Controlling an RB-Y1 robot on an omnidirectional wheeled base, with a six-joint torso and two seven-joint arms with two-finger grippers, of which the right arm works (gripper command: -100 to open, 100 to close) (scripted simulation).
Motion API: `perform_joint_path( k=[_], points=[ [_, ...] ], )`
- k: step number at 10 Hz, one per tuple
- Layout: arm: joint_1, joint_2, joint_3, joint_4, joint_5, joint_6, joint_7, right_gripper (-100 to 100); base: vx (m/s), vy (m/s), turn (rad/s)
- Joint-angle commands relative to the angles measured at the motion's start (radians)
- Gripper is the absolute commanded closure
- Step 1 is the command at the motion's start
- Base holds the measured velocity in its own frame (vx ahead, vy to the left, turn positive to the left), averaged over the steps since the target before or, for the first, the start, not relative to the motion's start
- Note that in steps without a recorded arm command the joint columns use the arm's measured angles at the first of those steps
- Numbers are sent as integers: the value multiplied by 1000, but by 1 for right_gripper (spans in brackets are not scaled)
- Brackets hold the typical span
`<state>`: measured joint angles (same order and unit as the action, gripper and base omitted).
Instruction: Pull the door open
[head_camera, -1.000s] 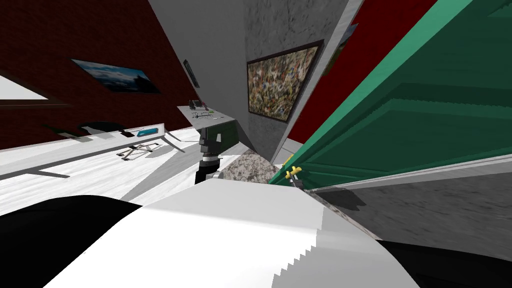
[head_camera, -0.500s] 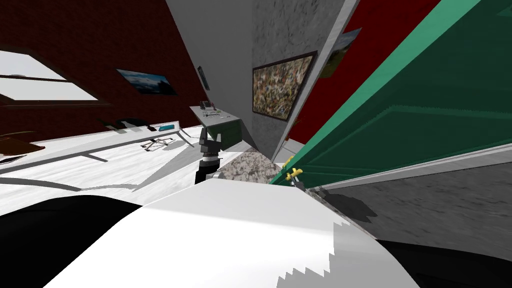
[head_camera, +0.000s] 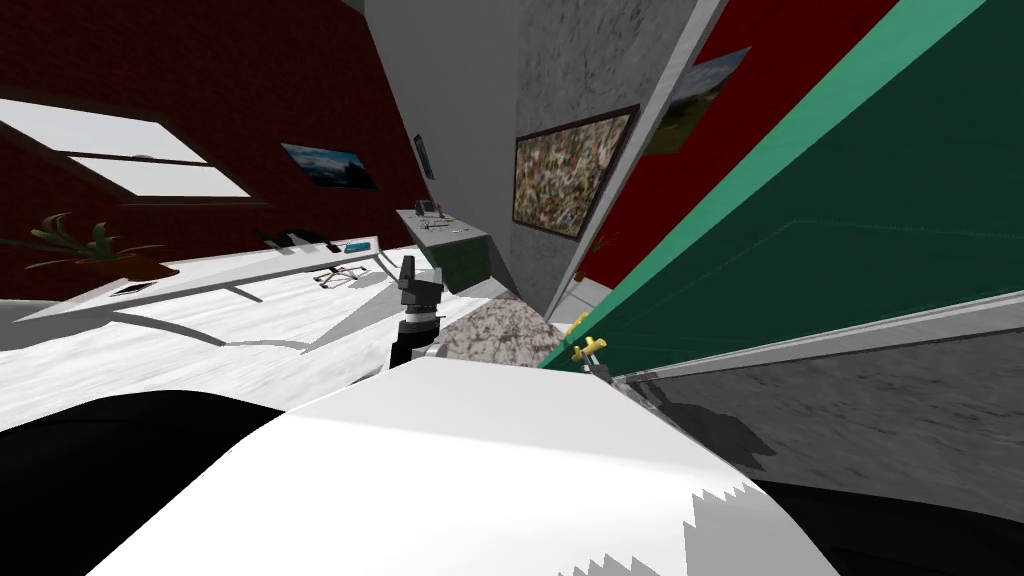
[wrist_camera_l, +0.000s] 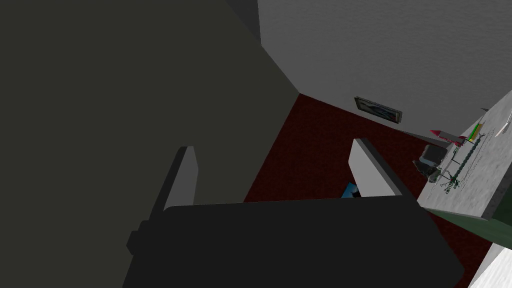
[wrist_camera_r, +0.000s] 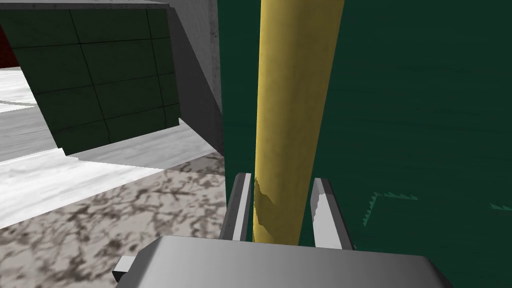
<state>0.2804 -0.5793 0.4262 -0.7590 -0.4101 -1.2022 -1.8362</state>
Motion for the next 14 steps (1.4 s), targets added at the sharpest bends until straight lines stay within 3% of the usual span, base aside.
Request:
perform_joint_path(
  k=[1, 5, 7, 14],
  points=[
    [5, -3, 6, 7, 3, -10, -6, 100, -197, -85, 150],
    [2, -11, 18, 38, 11, -44, -25, 100, -200, -59, 150],
    [-3, -12, 17, 40, 11, -46, -26, 100, -152, -44, 71],
    [-12, -18, 36, 92, 19, -93, -49, 100, -185, -68, 146]
  ],
)
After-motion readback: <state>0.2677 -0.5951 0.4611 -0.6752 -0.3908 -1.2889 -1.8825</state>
